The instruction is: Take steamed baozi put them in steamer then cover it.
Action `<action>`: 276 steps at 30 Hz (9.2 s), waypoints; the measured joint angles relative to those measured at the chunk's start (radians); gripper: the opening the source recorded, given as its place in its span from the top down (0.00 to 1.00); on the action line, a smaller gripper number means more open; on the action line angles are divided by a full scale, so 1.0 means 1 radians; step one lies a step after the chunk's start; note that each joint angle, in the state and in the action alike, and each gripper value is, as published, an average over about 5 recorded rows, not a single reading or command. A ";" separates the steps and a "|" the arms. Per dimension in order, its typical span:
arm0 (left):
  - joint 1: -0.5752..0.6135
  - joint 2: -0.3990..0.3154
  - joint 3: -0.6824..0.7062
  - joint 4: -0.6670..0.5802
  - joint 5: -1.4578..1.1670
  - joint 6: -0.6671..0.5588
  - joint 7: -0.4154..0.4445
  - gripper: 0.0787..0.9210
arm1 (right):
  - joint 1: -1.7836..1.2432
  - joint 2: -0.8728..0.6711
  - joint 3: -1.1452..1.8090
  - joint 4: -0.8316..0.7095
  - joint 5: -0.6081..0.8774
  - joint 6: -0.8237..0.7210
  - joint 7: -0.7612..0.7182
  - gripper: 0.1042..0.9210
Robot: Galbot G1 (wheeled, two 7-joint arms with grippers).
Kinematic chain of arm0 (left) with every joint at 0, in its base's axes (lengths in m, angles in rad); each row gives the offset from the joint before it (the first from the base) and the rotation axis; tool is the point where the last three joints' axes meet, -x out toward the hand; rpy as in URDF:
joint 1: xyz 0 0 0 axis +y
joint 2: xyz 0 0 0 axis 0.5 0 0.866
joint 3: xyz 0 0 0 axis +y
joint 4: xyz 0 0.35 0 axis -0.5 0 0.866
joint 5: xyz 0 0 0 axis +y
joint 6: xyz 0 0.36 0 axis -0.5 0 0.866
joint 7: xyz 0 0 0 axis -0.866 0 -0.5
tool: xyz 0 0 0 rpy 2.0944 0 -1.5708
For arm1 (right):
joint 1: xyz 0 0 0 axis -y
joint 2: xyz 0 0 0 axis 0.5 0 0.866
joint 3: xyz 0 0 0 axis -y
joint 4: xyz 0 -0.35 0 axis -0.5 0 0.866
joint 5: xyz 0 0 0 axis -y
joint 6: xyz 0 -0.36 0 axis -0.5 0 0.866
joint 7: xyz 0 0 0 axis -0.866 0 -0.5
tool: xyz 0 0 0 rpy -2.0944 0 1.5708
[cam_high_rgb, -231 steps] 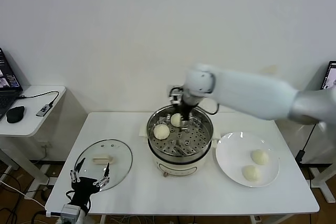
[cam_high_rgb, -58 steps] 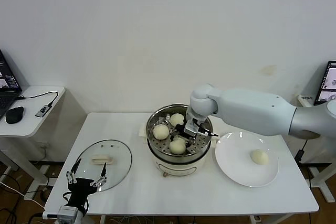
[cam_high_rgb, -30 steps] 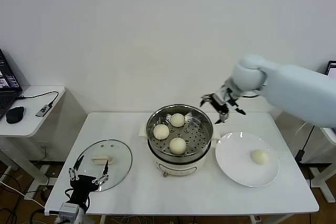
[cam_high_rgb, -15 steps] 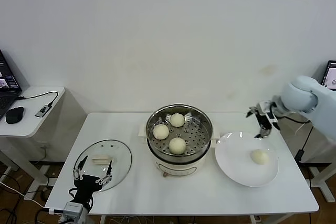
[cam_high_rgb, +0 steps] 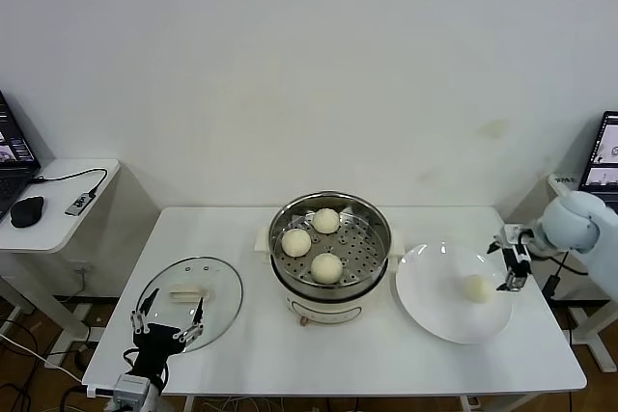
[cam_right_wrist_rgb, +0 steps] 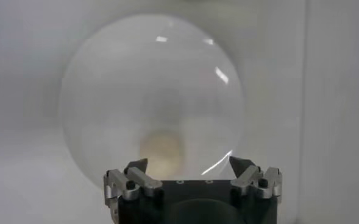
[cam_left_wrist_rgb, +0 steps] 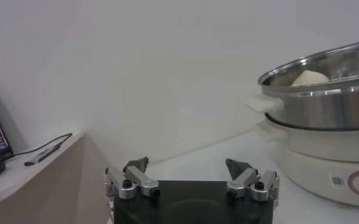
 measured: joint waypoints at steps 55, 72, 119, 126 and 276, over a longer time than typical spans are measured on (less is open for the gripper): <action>-0.024 0.003 0.011 0.014 0.006 0.001 0.004 0.12 | 0.116 0.079 -0.092 -0.066 0.046 -0.075 0.019 0.39; -0.034 0.016 0.013 0.016 -0.001 -0.003 0.003 0.12 | 0.667 0.144 -0.542 0.162 0.497 -0.314 0.132 0.38; -0.030 -0.002 0.000 0.025 0.003 -0.017 0.002 0.12 | 0.582 0.505 -0.660 0.027 0.690 -0.509 0.336 0.38; -0.032 -0.004 0.000 0.026 0.003 -0.017 0.001 0.12 | 0.572 0.503 -0.641 0.022 0.682 -0.510 0.347 0.25; -0.493 0.122 0.130 0.754 1.179 -0.233 -0.159 0.92 | -1.422 1.061 1.637 0.585 0.192 0.400 0.913 0.12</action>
